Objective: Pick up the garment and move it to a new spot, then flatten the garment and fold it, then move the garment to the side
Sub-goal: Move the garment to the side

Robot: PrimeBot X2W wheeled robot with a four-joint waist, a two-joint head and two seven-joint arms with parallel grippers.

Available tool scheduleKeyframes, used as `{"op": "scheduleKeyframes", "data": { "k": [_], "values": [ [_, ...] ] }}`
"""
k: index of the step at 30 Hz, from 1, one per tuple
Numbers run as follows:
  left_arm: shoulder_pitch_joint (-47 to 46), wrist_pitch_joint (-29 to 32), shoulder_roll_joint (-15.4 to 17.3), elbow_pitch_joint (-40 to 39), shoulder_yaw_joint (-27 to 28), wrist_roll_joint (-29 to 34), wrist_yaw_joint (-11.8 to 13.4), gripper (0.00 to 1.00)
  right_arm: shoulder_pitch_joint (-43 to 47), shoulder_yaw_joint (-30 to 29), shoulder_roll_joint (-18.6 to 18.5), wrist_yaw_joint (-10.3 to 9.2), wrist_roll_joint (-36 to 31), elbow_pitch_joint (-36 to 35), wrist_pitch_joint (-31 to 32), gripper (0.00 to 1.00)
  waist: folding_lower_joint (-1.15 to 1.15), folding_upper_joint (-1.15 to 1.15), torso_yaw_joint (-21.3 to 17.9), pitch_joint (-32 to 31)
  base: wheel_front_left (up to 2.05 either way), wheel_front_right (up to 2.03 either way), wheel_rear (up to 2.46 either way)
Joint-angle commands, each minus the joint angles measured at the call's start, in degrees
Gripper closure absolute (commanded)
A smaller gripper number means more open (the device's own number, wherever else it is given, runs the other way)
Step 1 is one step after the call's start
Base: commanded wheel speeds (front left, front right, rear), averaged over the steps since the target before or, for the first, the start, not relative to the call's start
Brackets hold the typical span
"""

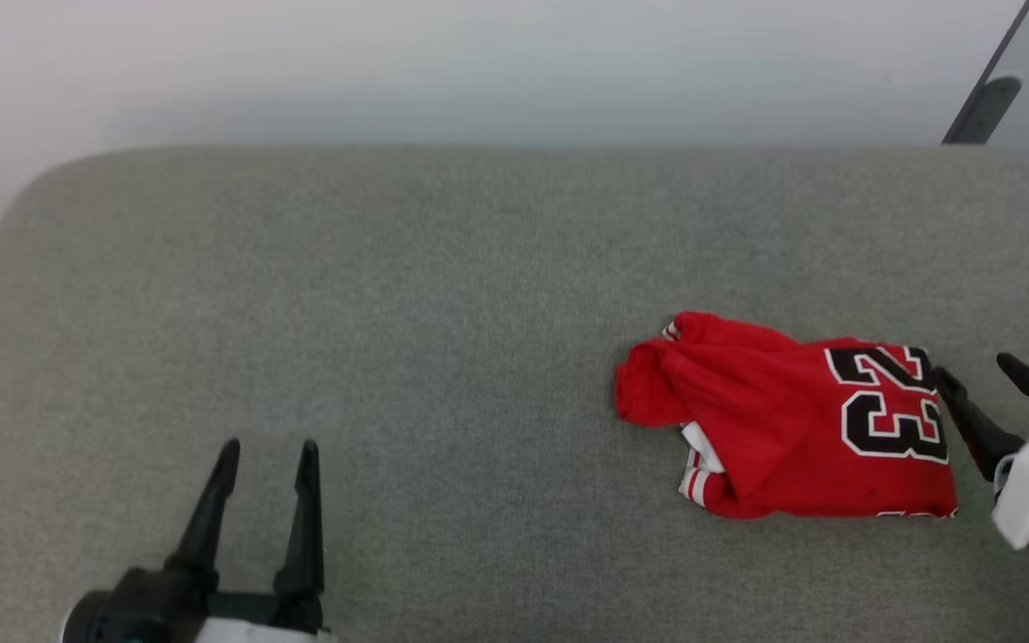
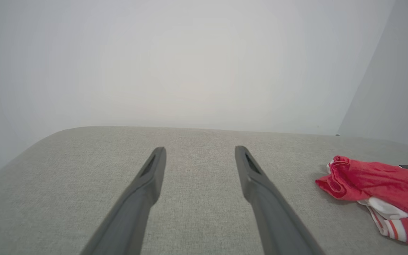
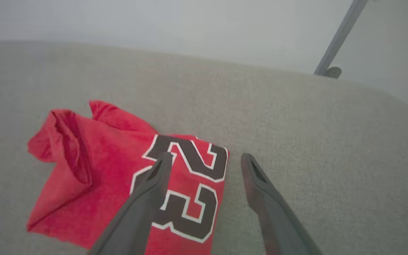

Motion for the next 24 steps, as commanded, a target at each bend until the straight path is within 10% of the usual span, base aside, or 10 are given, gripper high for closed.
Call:
{"op": "scheduleKeyframes", "data": {
  "k": [1, 9, 19, 21, 24],
  "values": [
    [-0.87, 0.04, -0.09, 0.03, 0.10, 0.37, 0.04, 0.00, -1.23, 0.79, -0.68, -0.09, 0.98, 0.08, 1.71, 0.00, 0.00, 0.00, 0.06, 2.02, 0.00, 0.00, 0.00],
    [-6.46, 0.04, -0.24, 1.06, -2.00, 0.64, 0.04, 0.00, -9.74, 3.53, -3.99, -0.09, 10.30, 6.10, 26.39, 0.00, 0.00, 0.00, 0.66, 7.43, 0.00, 0.00, 0.00],
    [-12.67, 0.04, -0.15, 2.65, -5.06, 0.76, 0.04, 0.00, -13.40, 8.18, -2.35, -0.10, 12.17, 11.42, 29.88, 0.00, 0.00, 0.00, 1.25, 13.04, 0.00, 0.00, 0.00],
    [-13.12, 0.04, -0.02, 2.99, -5.06, 0.64, 0.04, 0.00, -13.17, 9.14, -2.32, -0.11, 12.53, 11.83, 29.50, 0.71, 0.00, 0.00, 0.95, 13.16, 0.00, 0.00, 0.00],
    [-13.44, 0.03, 0.42, 3.56, -5.17, 0.59, 0.04, 0.00, -13.15, 10.05, -2.34, -0.11, 13.64, 11.85, 27.72, 1.00, 0.00, 0.00, 0.19, 12.74, 0.00, 0.00, 0.00]
  ]
}}
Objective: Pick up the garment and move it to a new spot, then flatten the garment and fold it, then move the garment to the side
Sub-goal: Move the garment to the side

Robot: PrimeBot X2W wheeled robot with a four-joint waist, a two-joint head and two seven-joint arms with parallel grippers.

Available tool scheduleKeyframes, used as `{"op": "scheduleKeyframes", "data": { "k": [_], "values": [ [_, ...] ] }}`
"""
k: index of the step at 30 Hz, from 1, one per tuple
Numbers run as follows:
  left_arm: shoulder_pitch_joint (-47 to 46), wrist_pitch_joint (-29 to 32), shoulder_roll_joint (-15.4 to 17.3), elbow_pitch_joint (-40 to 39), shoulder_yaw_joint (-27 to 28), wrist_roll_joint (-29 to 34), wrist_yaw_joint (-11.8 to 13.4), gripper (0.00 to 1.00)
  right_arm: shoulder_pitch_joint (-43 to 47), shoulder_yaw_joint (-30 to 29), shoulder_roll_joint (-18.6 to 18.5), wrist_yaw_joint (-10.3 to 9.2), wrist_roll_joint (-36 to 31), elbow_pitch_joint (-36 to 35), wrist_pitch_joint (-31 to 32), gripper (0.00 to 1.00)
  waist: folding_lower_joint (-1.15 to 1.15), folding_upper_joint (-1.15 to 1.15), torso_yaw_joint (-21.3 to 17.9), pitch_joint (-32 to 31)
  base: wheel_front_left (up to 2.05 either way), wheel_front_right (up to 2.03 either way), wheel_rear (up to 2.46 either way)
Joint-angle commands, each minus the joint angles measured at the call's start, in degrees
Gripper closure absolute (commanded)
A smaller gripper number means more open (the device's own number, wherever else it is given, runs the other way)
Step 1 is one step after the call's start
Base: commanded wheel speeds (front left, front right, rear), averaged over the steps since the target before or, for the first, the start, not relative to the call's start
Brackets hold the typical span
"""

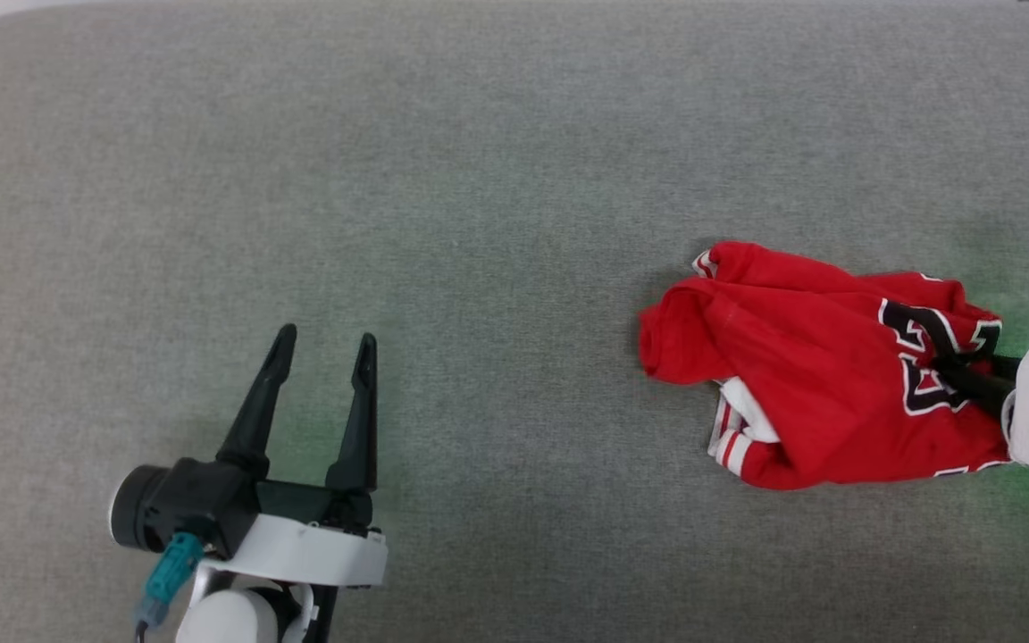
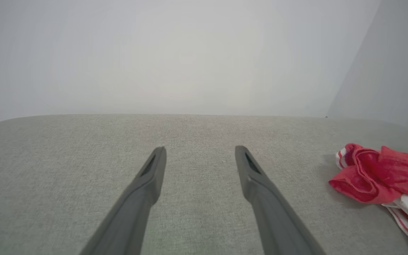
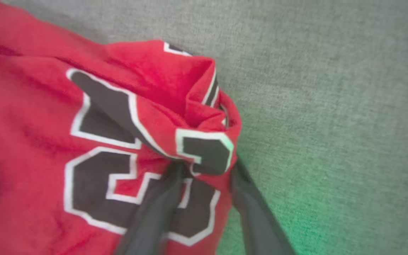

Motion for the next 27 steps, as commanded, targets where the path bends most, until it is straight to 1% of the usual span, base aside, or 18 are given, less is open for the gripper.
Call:
{"op": "scheduleKeyframes", "data": {
  "k": [1, 5, 8, 12, 15, 21, 24, 27],
  "values": [
    [-0.67, 0.03, 0.35, 0.04, -0.10, 0.02, 0.04, 0.00, 1.82, 1.96, 1.59, -0.13, 0.44, 1.94, 0.06, 1.00, 0.00, 0.00, -0.72, -0.57, 0.00, 0.00, 0.00],
    [-1.21, 0.03, 1.36, 0.06, -1.24, -0.36, 0.04, 0.00, 1.92, 0.02, 0.36, -0.15, 1.91, 1.42, -4.35, 1.00, 0.00, 0.00, -2.34, -1.52, 0.00, 0.00, 0.00],
    [-2.25, 0.03, 2.70, -0.43, -1.98, -0.66, 0.04, 0.00, 1.88, -1.73, -1.17, -0.16, 3.01, 0.49, -7.76, 1.00, 0.00, 0.00, -4.51, -1.22, 0.00, 0.00, 0.00],
    [-5.38, 0.02, 4.39, -0.72, -3.11, -0.02, 0.04, 0.00, 1.77, -4.72, -3.92, -0.13, 3.78, 0.57, -11.67, 1.00, 0.00, 0.00, -8.18, 1.09, 0.00, 0.00, 0.00],
    [-9.44, 0.03, 6.45, -0.71, -4.15, 0.18, 0.04, 0.00, 0.41, -7.38, -6.03, -0.13, 3.43, 2.06, -14.78, 1.00, 0.00, 0.00, -11.10, 4.05, 0.00, 0.00, 0.00],
    [-20.84, 0.03, 11.30, 0.13, -8.61, 1.15, 0.04, 0.00, -3.68, -10.63, -8.40, -0.13, 1.07, 9.05, -21.58, 1.00, 0.00, 0.00, -15.72, 10.21, 0.00, 0.00, 0.00],
    [-27.15, 0.03, 13.36, 1.12, -11.33, 1.35, 0.04, 0.00, -7.28, -11.14, -8.47, -0.12, -0.58, 13.79, -25.51, 1.00, 0.00, 0.00, -17.30, 13.16, 0.00, 0.00, 0.00],
    [-33.35, 0.03, 14.63, 2.08, -13.97, 1.10, 0.04, 0.00, -11.61, -11.22, -8.06, -0.12, -2.28, 18.91, -29.13, 1.00, 0.00, 0.00, -18.24, 15.70, 0.00, 0.00, 0.00]
  ]
}}
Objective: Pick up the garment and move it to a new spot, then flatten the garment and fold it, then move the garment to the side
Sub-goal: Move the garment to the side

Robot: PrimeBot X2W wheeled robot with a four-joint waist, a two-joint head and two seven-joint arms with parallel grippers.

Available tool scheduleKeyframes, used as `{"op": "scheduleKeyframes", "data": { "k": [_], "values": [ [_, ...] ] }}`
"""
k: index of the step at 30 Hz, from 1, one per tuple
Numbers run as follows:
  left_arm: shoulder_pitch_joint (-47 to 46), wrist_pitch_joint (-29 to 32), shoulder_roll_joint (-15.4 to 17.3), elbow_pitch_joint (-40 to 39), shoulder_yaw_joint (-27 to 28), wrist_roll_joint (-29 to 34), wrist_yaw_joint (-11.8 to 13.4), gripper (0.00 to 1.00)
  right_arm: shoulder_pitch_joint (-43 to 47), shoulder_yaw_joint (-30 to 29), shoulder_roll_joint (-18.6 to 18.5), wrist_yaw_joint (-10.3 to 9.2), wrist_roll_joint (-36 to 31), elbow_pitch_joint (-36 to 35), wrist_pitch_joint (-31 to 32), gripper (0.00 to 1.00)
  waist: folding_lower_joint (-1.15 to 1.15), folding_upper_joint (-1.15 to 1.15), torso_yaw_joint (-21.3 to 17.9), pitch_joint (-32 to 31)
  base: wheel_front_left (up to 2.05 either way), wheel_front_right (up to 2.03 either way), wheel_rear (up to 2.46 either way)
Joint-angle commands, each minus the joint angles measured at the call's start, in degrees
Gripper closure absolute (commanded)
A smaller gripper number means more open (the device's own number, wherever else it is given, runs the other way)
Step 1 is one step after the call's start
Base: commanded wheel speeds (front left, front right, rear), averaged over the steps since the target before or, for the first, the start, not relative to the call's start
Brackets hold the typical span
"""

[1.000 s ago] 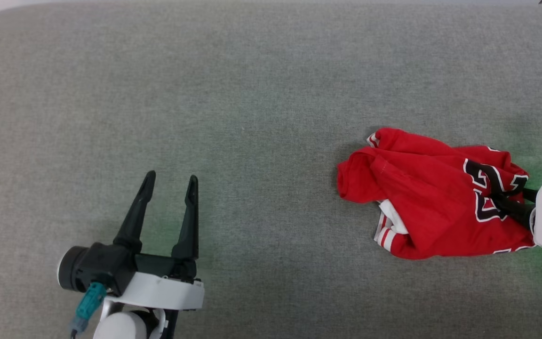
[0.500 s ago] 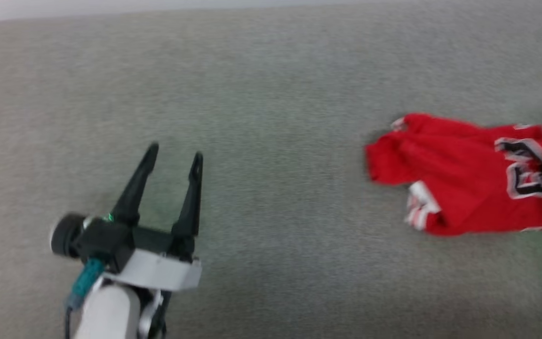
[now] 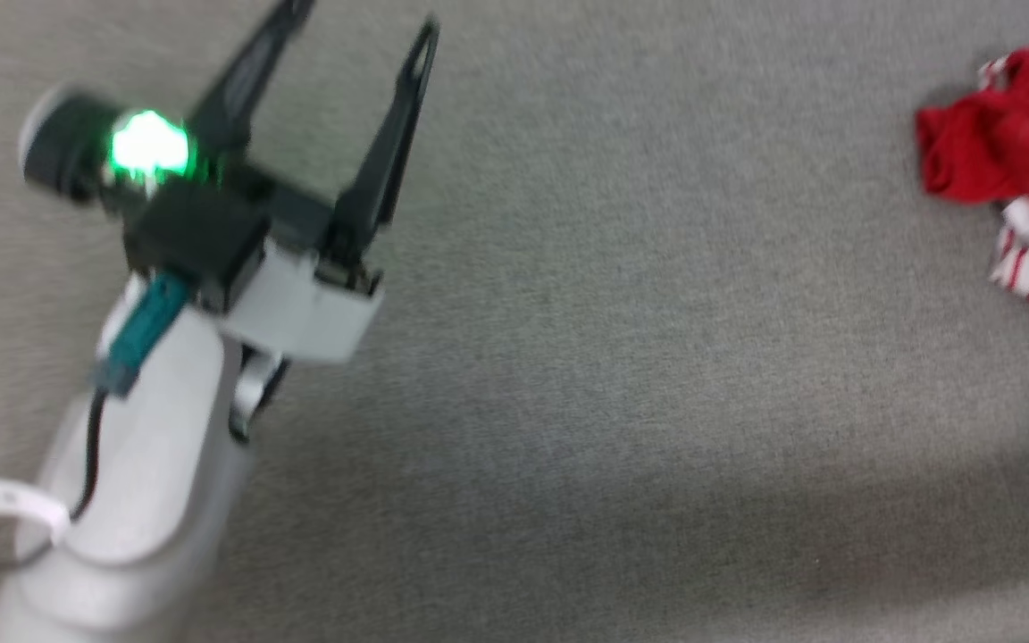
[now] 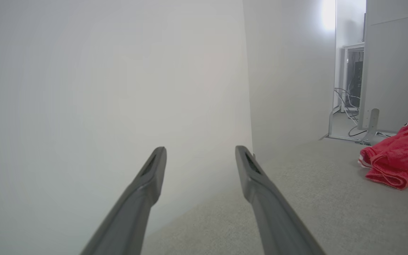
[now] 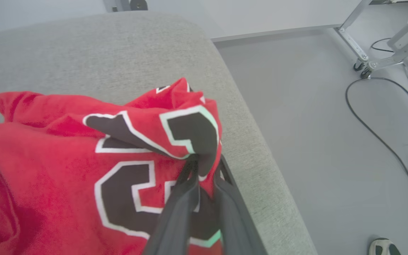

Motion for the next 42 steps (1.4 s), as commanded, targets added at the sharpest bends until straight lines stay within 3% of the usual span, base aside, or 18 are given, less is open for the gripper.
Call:
{"op": "scheduleKeyframes", "data": {
  "k": [1, 11, 21, 22, 23, 24, 30, 42],
  "values": [
    [-2.60, 0.04, 0.64, 0.43, -0.75, 0.09, 0.04, 0.00, -2.40, 0.22, 0.43, -0.10, -0.93, 1.65, -1.49, 1.00, 0.00, 0.00, -4.49, 6.31, 0.00, 0.00, 0.00],
    [-14.75, 0.04, 2.60, 4.15, -6.95, -0.78, 0.05, 0.00, -17.90, 2.12, 2.95, -0.10, -7.73, 20.26, -13.16, 1.00, 0.00, 0.00, -4.66, 11.72, 0.00, 0.00, 0.00],
    [-15.81, 0.04, 3.85, 5.19, -7.33, -1.34, 0.05, 0.00, -25.83, 5.00, 5.75, -0.10, -11.49, 30.15, -20.39, 1.00, 0.00, 0.00, -3.75, 13.39, 0.00, 0.00, 0.00],
    [-15.43, 0.04, 3.94, 5.24, -7.14, -1.36, 0.05, 0.00, -26.20, 5.38, 6.04, -0.10, -11.82, 30.75, -21.00, 0.91, 0.00, 0.00, -3.69, 13.26, 0.00, 0.00, 0.00],
    [-14.97, 0.04, 3.97, 5.21, -6.92, -1.43, 0.09, 0.00, -26.46, 5.74, 6.12, -0.10, -12.20, 31.43, -21.68, 0.57, 0.00, 0.00, -3.65, 13.00, 0.00, 0.00, 0.00],
    [-14.45, 0.04, 3.98, 5.18, -6.77, -1.44, 0.11, 0.00, -26.42, 6.19, 6.32, -0.10, -12.44, 31.94, -22.14, 0.01, 0.00, 0.00, -3.65, 12.58, 0.00, 0.00, 0.00],
    [-7.83, 0.04, 1.77, 4.78, -5.72, -2.22, 0.87, 0.00, -23.27, 8.72, 5.91, -0.10, -12.42, 32.41, -24.68, 0.00, 0.00, 0.00, -2.62, 5.67, 0.00, 0.00, 0.00],
    [11.36, 0.04, -4.72, 5.38, -0.09, -3.43, 0.85, 0.00, -11.65, 20.20, 7.45, -0.10, -6.89, 19.91, -25.64, 0.00, 0.00, 0.00, 3.18, -11.25, 0.00, 0.00, 0.00]
  ]
}}
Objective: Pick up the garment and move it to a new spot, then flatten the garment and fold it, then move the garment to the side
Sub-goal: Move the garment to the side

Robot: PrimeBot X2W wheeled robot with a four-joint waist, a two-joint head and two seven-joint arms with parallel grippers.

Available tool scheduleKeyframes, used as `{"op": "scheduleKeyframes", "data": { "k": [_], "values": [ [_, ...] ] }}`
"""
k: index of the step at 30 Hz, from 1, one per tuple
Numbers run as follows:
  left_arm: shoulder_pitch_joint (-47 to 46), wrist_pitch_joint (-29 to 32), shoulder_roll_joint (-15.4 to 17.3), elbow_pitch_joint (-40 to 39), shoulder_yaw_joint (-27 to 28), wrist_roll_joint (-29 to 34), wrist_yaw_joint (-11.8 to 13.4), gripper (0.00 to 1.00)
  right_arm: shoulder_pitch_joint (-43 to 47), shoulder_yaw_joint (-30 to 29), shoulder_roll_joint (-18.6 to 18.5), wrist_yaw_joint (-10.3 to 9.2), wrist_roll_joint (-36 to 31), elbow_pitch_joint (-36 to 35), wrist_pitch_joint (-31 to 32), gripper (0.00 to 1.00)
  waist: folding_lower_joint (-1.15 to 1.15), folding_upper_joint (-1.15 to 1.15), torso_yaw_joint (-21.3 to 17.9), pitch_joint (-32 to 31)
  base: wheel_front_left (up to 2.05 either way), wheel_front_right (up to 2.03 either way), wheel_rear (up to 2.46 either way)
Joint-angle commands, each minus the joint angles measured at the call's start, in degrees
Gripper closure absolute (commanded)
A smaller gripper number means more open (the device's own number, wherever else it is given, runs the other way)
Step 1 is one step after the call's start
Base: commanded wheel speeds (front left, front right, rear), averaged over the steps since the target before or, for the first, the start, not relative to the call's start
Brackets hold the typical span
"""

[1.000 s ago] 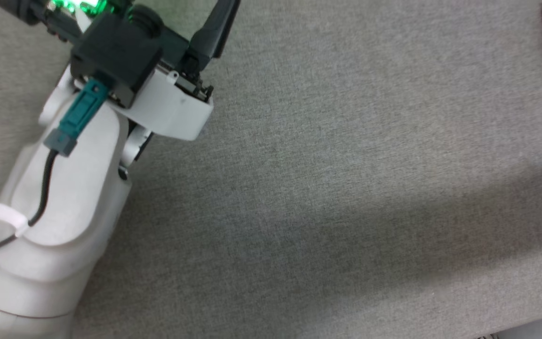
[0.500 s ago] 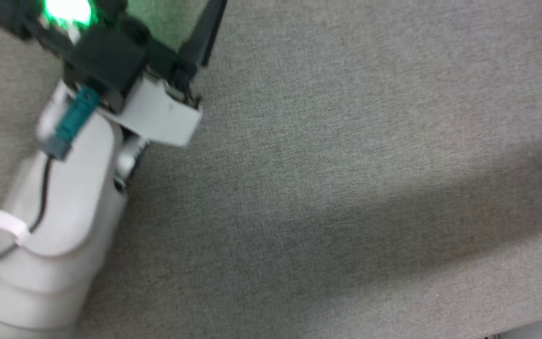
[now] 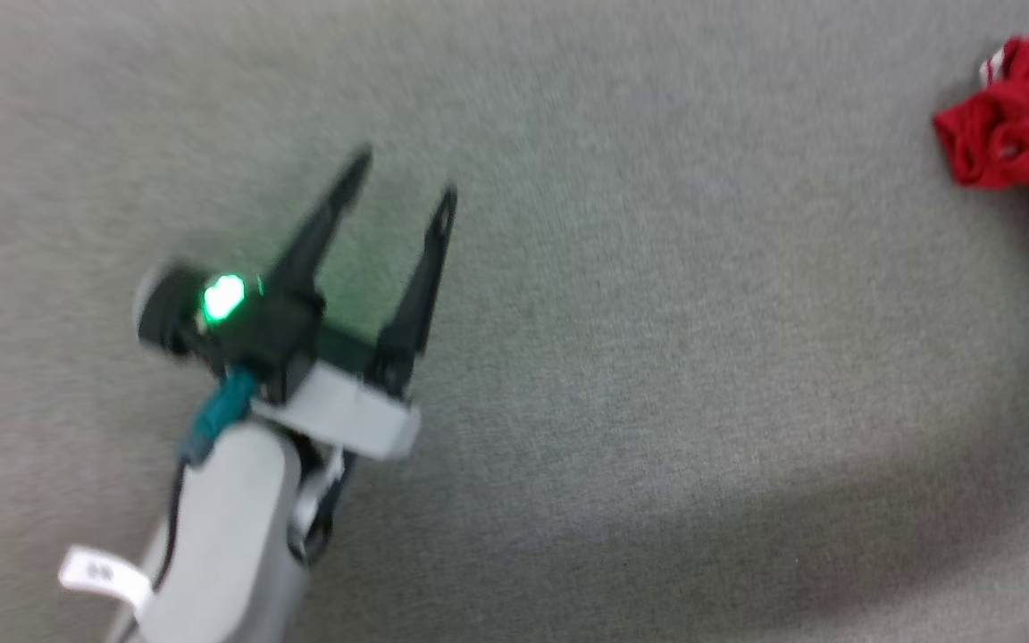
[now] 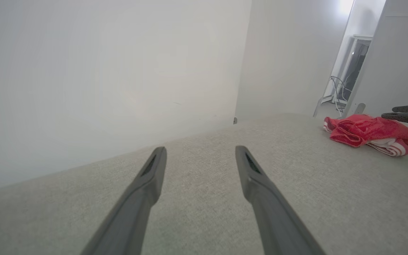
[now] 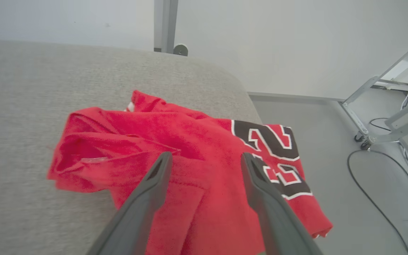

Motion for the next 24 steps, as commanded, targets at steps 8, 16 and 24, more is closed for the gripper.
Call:
{"op": "scheduleKeyframes", "data": {
  "k": [8, 16, 24],
  "values": [
    [12.88, 0.03, -3.50, 1.65, 5.30, -0.77, -0.50, 0.00, 11.47, 3.30, 1.61, -0.11, 5.20, -7.22, -2.09, 0.00, 0.00, 0.00, 8.68, -16.46, 0.00, 0.00, 0.00],
    [22.14, 0.03, -5.28, 2.69, 11.37, -0.92, -0.93, 0.00, 22.23, -2.38, 6.05, -0.11, 3.25, -14.47, -2.51, 0.00, 0.00, 0.00, 12.47, -23.17, 0.00, 0.00, 0.00],
    [28.31, 0.04, -5.46, 1.75, 14.87, -0.87, -0.95, 0.00, 32.16, -12.51, 11.95, -0.12, -2.33, -23.85, -2.54, 0.00, 0.00, 0.00, 15.11, -27.44, 0.00, 0.00, 0.00]
  ]
}}
